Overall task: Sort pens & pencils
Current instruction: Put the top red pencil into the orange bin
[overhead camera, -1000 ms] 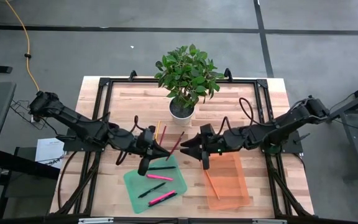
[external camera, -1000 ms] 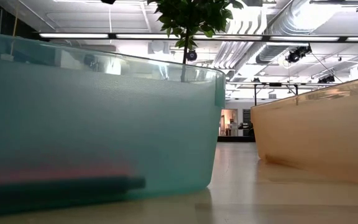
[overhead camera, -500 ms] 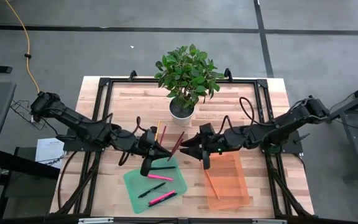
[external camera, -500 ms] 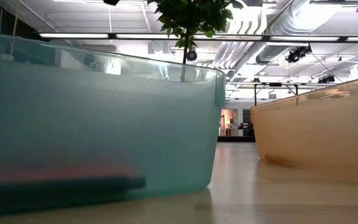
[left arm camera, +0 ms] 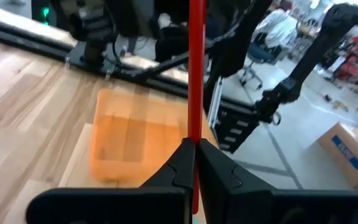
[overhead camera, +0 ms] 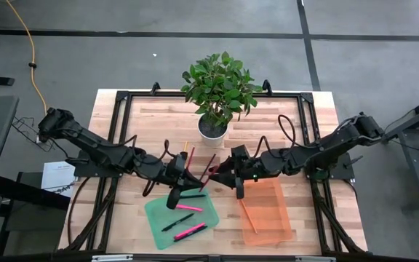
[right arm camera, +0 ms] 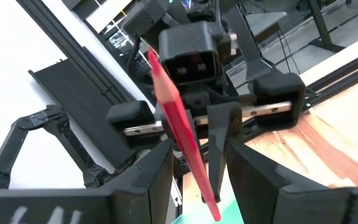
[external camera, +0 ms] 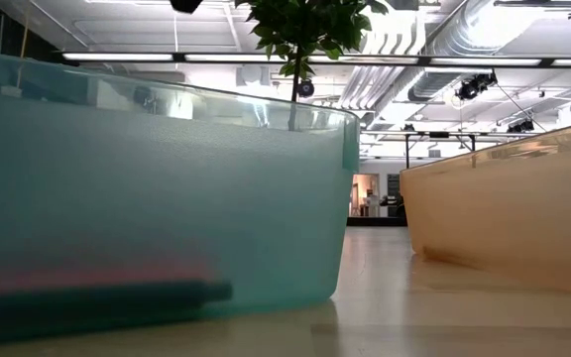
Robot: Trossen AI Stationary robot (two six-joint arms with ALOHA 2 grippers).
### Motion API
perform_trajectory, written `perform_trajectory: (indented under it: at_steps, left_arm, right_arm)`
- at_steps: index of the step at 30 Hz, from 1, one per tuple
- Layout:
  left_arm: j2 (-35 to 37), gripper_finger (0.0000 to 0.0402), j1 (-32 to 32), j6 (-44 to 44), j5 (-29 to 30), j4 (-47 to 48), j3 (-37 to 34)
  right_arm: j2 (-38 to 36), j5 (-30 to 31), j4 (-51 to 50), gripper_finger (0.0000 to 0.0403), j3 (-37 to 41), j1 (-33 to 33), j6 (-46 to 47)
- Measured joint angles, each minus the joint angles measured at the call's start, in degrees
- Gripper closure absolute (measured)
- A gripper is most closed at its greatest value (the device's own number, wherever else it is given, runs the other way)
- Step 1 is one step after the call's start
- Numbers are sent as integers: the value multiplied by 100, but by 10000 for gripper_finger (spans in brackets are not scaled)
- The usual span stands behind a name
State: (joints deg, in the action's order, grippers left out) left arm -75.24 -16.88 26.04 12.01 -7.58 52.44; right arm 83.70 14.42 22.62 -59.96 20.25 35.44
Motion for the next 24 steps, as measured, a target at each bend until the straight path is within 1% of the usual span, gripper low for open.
perform_trajectory:
  at_steps: [7, 10, 13, 24]
  left_arm:
    - [4, 401, 0, 9, 0, -15, -4]
    - [4, 401, 0, 9, -51, -15, -4]
    - [4, 401, 0, 4, -59, -15, -4]
    - [4, 401, 0, -13, -63, -63, -4]
  right_arm:
    - [0, -1, 37, 263, 0, 0, -65]
    - [0, -1, 36, 272, 0, 0, -83]
    - [0, -1, 36, 290, 0, 0, -99]
    - [0, 6, 38, 377, 0, -2, -157]
